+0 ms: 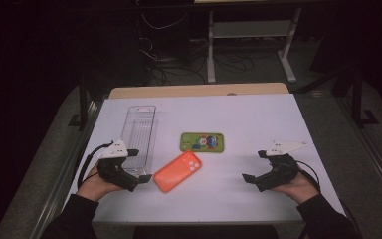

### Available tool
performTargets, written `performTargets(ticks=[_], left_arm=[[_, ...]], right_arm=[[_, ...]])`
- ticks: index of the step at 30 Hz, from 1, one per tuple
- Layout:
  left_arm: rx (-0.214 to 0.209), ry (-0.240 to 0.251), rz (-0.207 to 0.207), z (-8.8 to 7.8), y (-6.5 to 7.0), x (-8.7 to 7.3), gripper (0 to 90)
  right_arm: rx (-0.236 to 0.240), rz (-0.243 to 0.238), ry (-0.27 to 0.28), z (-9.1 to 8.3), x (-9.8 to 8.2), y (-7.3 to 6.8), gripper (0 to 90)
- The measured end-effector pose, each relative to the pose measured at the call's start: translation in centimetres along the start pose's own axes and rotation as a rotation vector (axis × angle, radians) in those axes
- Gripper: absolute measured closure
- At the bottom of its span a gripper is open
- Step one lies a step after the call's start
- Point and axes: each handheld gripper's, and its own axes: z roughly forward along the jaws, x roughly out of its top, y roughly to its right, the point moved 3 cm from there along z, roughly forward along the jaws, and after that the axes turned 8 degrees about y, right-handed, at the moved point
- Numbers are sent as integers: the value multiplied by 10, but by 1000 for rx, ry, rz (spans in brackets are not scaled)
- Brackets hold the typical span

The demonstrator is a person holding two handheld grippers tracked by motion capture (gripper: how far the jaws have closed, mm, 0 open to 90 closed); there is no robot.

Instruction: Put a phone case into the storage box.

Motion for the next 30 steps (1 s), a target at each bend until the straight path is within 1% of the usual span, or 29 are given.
performTargets(ticks=[2,3,4,5,7,8,11,12,14,15,16,17,19,21,23,24,25,28,29,30], left_arm=[[-1,2,-5,1,0,0,0],[-1,-2,0,1,1,1,0],[1,3,3,1,1,1,0],[-3,7,-3,3,3,3,0],[-2,6,4,3,3,4,0],[-5,3,-3,5,5,5,4],[-4,1,-3,7,6,6,36],[-11,2,-16,9,7,9,50],[-15,11,-19,9,8,10,65],[-20,14,-22,10,9,12,86],[-27,24,-38,11,10,14,115],[-28,25,-36,11,10,16,141],[-31,23,-49,13,12,18,169],[-44,25,-52,16,13,21,222],[-54,28,-57,19,16,24,297],[-61,22,-53,21,18,26,388],[-63,16,-56,24,20,26,388],[-77,-7,-52,32,24,26,531],[-81,-17,-47,34,25,25,558],[-87,-21,-58,37,27,25,597]], right_arm=[[0,2,-2,0,0,0,0],[0,2,-2,0,0,0,0],[1,2,-3,0,0,0,0],[-2,5,-1,-1,0,-1,0],[-4,7,0,-1,0,-1,0],[-1,3,-1,-1,0,0,0],[3,3,-3,0,0,-1,0],[2,3,-3,0,0,-1,0],[3,6,-5,0,0,-1,0],[3,10,-7,0,0,-1,0],[3,10,-7,0,0,-1,0],[4,9,-5,0,0,-1,0],[3,7,-5,0,0,-1,0],[2,8,-5,0,0,-1,0],[3,6,-9,0,-1,-1,0],[2,11,-15,1,0,-1,0],[2,11,-15,1,0,-1,0],[2,8,-14,1,-1,-1,0],[1,8,-15,1,-1,-1,0],[2,7,-13,0,-1,-1,0]])
